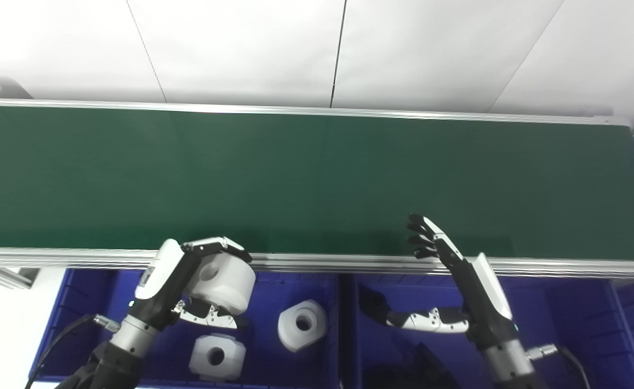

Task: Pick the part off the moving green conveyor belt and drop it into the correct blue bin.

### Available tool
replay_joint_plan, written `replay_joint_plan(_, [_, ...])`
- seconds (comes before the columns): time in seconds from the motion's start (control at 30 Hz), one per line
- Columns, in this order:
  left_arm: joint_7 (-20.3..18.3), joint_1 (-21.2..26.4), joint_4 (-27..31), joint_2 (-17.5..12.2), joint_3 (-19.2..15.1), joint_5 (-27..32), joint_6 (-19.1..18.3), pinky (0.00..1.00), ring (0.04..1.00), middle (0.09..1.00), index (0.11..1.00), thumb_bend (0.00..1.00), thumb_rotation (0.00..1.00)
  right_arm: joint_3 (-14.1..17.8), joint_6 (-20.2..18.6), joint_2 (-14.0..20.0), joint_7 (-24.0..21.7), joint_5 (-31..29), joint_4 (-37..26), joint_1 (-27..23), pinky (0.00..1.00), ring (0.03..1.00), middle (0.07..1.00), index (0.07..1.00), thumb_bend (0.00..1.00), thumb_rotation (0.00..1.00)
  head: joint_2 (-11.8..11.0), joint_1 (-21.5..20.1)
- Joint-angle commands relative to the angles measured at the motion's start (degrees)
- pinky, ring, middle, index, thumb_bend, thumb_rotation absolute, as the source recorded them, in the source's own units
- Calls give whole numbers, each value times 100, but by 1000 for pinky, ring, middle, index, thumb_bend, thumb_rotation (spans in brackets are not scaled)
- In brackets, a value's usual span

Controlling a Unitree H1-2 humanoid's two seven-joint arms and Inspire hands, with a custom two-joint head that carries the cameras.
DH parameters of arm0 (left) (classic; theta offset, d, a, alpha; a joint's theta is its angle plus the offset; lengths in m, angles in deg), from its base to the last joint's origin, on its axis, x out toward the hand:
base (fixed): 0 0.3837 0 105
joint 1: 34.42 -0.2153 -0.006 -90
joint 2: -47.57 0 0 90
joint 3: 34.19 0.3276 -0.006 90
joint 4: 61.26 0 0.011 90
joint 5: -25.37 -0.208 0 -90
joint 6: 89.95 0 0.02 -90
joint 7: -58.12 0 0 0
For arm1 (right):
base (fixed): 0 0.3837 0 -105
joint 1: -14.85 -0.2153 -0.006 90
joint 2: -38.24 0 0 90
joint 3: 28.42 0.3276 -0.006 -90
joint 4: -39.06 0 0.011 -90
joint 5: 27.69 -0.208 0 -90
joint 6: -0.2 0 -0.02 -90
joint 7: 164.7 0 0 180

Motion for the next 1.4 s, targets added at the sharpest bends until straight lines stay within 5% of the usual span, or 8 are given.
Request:
replay_joint_plan(0.0, [192, 267, -88, -150, 142, -31, 133, 501, 443, 509, 510, 499, 0, 59, -20, -20, 17, -116, 3, -165, 717, 812, 883, 925, 947, 422, 8, -21])
replay_joint_plan(0.43, [-114, 1069, -957, 163, 214, -803, 122, 538, 464, 504, 497, 500, 0, 157, 31, -153, 149, 43, 543, -502, 707, 798, 857, 901, 951, 372, -132, -50])
replay_joint_plan(0.63, [-719, 1204, -838, 109, 193, -1626, -303, 780, 670, 625, 497, 501, 79, 230, 53, -180, 204, 58, 432, -364, 711, 795, 859, 900, 949, 374, -133, -43])
replay_joint_plan(0.67, [-929, 1179, -725, 85, 186, -1682, -428, 853, 698, 656, 608, 597, 407, 234, 58, -176, 214, 59, 407, -346, 716, 796, 860, 899, 949, 374, -133, -43])
replay_joint_plan(0.7, [-1135, 1128, -571, 53, 177, -1726, -554, 912, 725, 682, 652, 660, 562, 239, 51, -171, 215, 54, 361, -313, 715, 795, 858, 900, 946, 374, -119, -31])
replay_joint_plan(0.83, [-1666, 936, -153, -69, 131, -1608, -679, 997, 841, 815, 745, 835, 771, 242, 8, -160, 188, 62, 190, -211, 718, 802, 863, 905, 947, 385, -112, -48])
replay_joint_plan(1.0, [-2053, 630, 314, -304, 19, -1092, -466, 1000, 891, 881, 802, 878, 767, 247, 151, -158, 217, -9, 144, -133, 693, 792, 855, 902, 949, 401, -59, -25])
replay_joint_plan(1.37, [-2050, -127, 966, -815, -290, -408, 130, 932, 861, 848, 799, 836, 710, 288, 78, -185, 217, -79, -35, 2, 679, 782, 837, 893, 958, 381, -46, 114])
